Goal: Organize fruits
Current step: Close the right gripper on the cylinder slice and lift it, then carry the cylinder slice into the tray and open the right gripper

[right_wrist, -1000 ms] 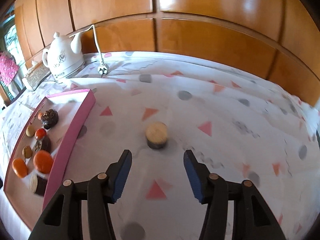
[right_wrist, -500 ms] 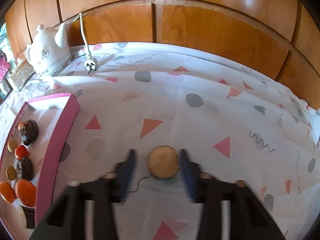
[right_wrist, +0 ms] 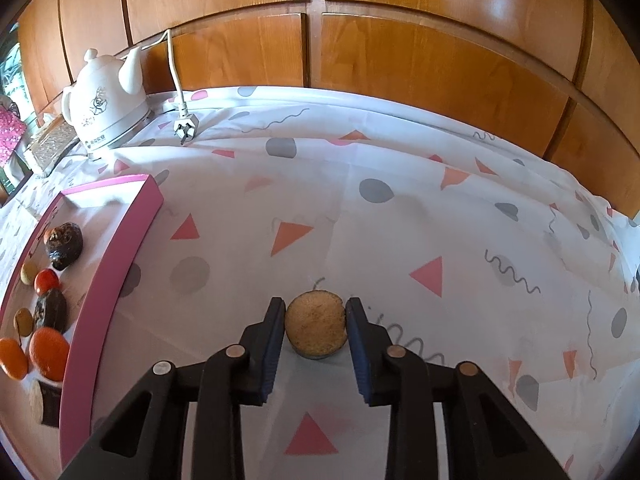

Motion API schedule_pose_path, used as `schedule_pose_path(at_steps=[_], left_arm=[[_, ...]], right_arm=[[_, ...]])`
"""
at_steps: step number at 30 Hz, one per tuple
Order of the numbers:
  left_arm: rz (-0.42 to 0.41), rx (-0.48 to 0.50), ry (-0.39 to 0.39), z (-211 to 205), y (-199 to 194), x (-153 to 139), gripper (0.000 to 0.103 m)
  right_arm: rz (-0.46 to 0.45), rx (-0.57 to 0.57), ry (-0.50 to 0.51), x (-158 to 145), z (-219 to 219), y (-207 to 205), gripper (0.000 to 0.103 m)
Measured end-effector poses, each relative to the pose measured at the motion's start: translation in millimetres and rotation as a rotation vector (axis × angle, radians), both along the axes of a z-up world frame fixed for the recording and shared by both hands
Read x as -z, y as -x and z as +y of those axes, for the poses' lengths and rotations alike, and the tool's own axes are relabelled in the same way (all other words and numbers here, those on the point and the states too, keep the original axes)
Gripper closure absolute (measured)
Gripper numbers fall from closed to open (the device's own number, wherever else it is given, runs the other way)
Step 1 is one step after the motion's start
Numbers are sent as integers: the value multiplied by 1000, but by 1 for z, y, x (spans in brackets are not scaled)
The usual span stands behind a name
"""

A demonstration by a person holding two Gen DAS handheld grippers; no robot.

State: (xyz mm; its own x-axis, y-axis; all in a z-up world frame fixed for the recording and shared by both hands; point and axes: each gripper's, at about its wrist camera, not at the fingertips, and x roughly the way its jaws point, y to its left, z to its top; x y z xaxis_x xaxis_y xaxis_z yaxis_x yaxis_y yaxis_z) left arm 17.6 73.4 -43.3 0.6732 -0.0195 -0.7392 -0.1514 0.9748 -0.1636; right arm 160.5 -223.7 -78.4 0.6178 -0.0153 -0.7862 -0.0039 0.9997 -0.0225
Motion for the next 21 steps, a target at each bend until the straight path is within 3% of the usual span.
schedule_pose_path(at_steps=[21], left_arm=[[4,-6,21,-2,4,-3,18]], right_arm=[[12,1,-70,-1,-28,95,72]])
